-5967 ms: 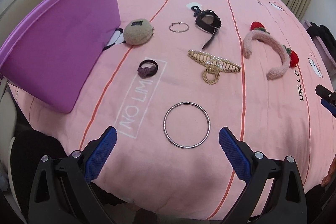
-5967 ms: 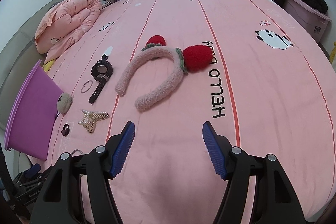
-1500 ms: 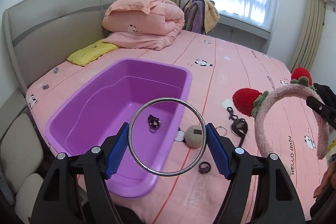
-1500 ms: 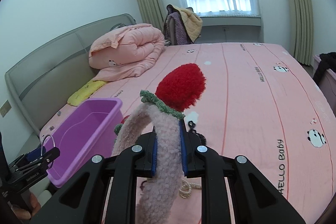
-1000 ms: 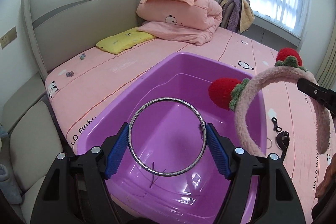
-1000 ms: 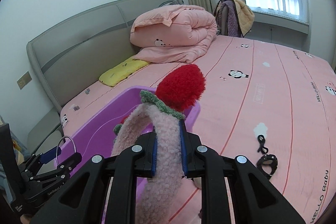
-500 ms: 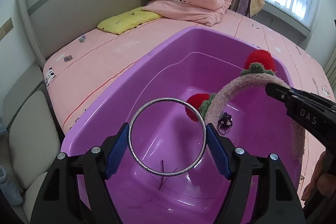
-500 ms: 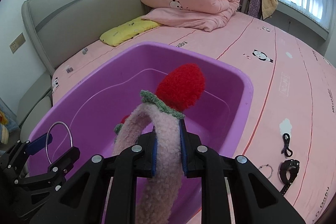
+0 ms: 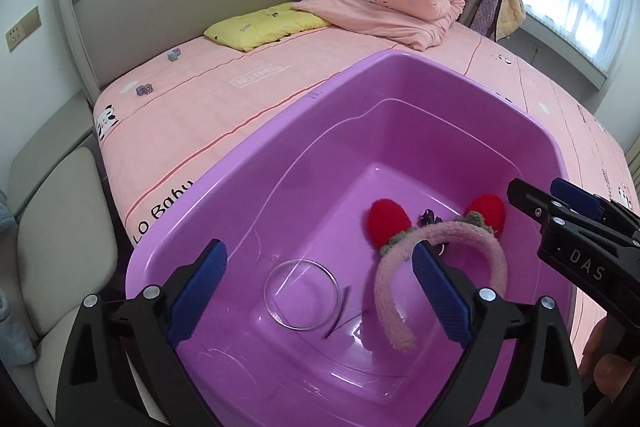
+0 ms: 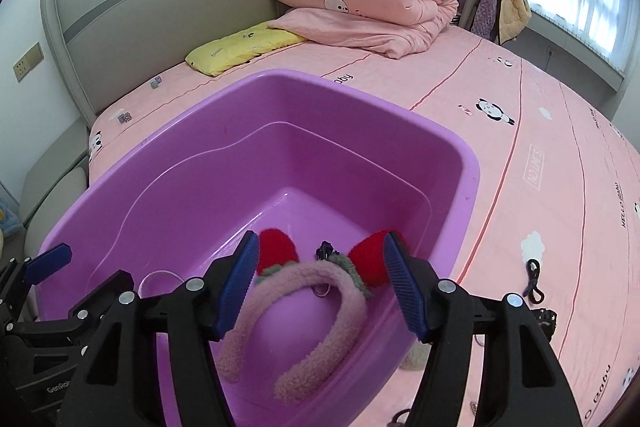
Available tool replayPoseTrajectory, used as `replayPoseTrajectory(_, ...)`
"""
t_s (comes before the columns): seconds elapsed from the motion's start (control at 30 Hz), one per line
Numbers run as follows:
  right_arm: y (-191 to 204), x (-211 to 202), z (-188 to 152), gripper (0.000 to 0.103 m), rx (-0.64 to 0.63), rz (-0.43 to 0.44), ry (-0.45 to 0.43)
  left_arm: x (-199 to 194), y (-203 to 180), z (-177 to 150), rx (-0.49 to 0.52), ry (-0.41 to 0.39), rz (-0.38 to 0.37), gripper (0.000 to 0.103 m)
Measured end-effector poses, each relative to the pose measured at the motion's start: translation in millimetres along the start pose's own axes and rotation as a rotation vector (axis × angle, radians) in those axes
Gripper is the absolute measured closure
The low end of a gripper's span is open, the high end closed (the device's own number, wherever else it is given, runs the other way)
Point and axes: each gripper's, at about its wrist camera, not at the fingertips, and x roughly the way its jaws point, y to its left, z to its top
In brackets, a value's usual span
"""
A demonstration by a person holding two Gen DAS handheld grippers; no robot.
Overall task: Organize jewelry
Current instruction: 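Carry bangle and headband into the purple tub and open both tools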
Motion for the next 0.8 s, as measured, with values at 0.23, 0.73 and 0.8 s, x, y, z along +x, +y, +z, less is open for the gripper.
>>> replayPoseTrajectory(0.23, -2, -6, -6, 0.041, 0.016, 0.009, 0.002, -6, 1, -3, 0.002, -0.003, 0.009, 0.011)
replayPoseTrajectory(0.73, -4, -30, -15, 0.041, 0.027, 0.019, -0.019, -32, -1, -4, 0.015, -0.031, 0.019, 0.011)
replayPoseTrajectory(0.8, -5, -35, -18, 0.041, 0.030, 0.021, -0.022, -37, -3, -6, 0.016, -0.033, 0.020, 0.011)
